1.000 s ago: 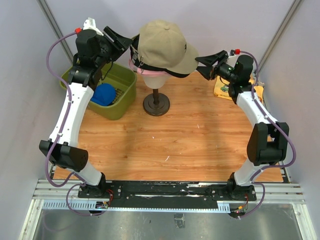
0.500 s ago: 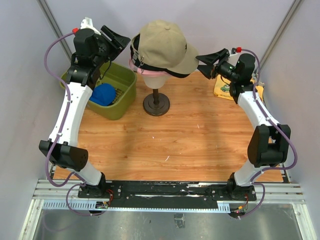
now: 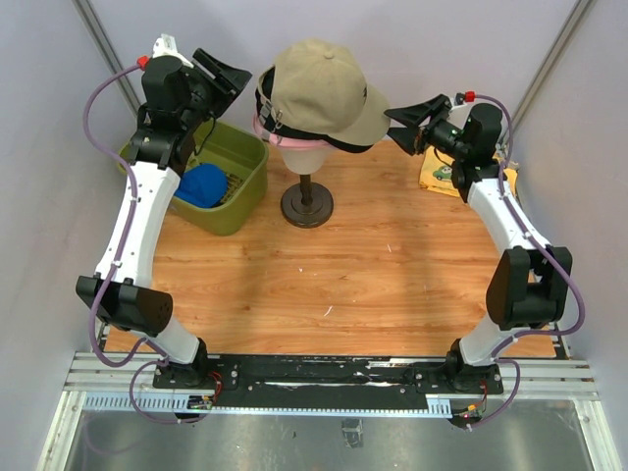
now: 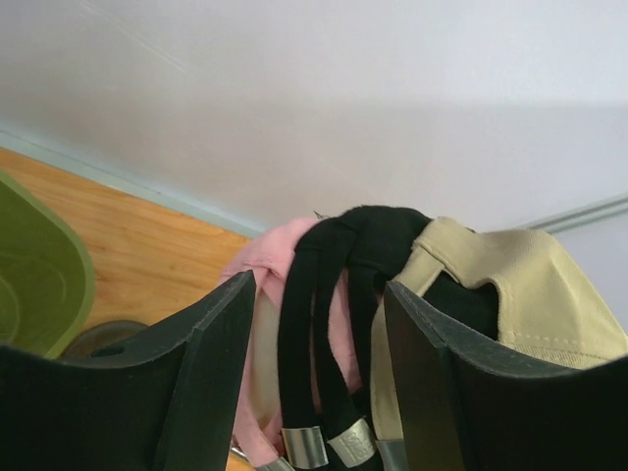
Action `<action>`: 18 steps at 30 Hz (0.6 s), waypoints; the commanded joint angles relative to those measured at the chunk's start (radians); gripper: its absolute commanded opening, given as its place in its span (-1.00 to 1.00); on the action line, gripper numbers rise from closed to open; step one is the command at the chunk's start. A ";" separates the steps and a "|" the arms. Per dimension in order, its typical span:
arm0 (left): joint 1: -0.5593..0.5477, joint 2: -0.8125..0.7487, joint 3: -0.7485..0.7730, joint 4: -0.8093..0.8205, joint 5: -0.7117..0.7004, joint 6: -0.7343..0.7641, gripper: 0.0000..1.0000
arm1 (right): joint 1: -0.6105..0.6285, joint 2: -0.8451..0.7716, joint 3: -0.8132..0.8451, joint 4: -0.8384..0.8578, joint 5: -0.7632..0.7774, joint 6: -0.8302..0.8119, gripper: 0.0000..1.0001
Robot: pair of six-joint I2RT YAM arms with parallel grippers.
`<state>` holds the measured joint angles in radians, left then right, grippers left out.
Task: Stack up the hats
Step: Move the bin to the center of the board.
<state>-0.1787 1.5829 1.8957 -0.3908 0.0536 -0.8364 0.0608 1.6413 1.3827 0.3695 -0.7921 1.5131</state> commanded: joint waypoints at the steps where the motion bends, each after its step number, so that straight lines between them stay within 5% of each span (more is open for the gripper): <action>1: 0.036 -0.055 -0.020 0.013 -0.071 -0.010 0.20 | -0.025 -0.056 0.031 -0.022 -0.005 -0.048 0.10; 18: 0.163 -0.078 -0.054 -0.251 -0.377 0.051 0.31 | -0.033 -0.147 -0.030 -0.074 0.025 -0.153 0.11</action>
<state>-0.0277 1.4849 1.8172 -0.5259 -0.2031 -0.8364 0.0360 1.5509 1.3781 0.3008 -0.7826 1.4208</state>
